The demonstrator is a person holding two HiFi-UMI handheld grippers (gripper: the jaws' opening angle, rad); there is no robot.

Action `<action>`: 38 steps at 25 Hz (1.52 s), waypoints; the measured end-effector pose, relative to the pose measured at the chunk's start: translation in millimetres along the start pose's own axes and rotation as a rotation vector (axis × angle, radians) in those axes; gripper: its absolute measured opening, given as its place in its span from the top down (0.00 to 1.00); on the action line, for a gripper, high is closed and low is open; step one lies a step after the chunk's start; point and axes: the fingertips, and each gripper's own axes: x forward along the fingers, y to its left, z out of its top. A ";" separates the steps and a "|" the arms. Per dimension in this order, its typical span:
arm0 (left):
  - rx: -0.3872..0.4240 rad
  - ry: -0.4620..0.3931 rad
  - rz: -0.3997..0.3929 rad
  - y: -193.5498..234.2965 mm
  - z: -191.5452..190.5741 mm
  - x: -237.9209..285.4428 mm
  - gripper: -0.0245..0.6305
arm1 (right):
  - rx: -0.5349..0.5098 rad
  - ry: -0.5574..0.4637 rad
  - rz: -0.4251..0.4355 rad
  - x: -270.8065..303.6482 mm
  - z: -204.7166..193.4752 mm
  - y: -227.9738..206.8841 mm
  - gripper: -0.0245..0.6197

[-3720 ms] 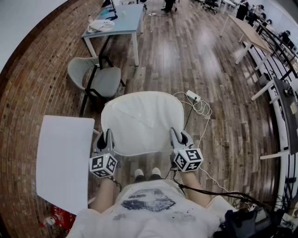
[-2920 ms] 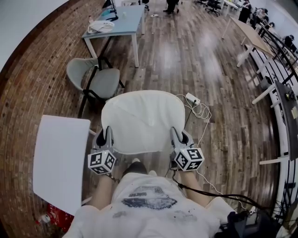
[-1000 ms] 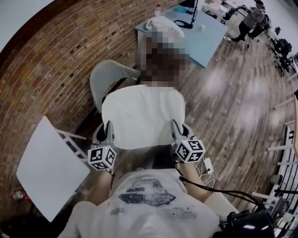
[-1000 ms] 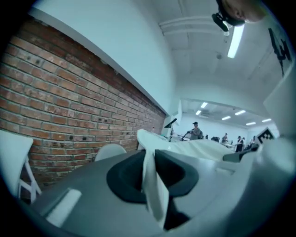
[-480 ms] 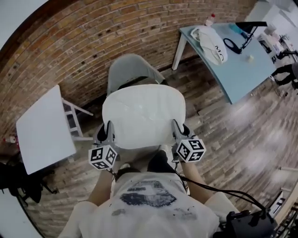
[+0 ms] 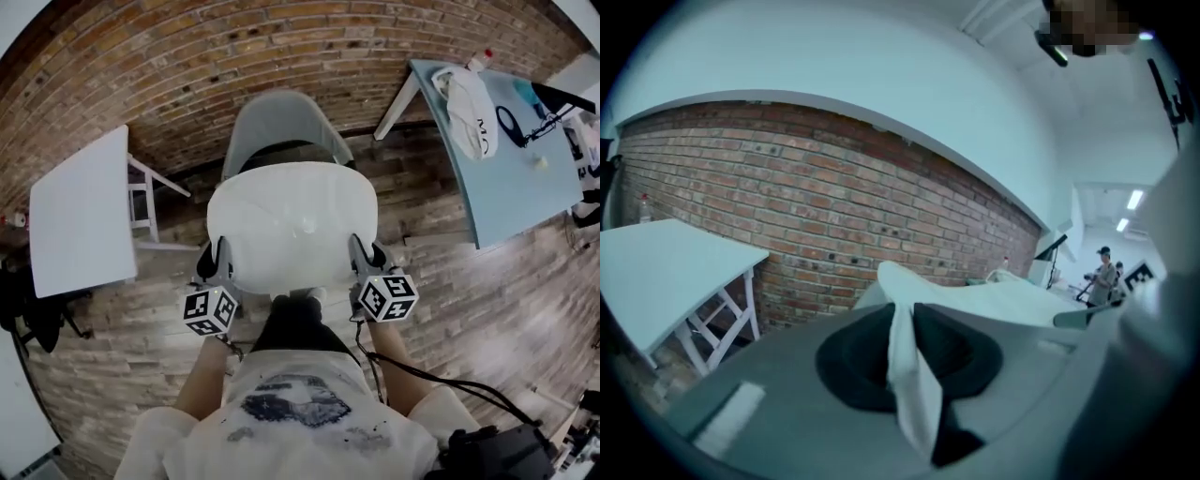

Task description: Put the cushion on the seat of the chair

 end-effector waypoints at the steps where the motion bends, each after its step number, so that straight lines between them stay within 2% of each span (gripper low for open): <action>1: -0.002 0.004 0.007 2.9 -5.1 4.1 0.89 | -0.003 0.013 0.004 7.4 -3.5 -2.7 0.89; 13: -0.041 0.068 0.045 52.6 -85.3 81.6 0.89 | -0.011 0.099 0.006 100.1 -63.6 -45.6 0.89; 23: -0.081 0.106 0.087 86.4 -178.7 146.2 0.89 | -0.018 0.152 0.022 181.5 -135.3 -100.5 0.89; 38: -0.085 0.178 0.119 127.0 -316.8 222.1 0.89 | -0.031 0.229 0.022 265.8 -251.0 -168.1 0.89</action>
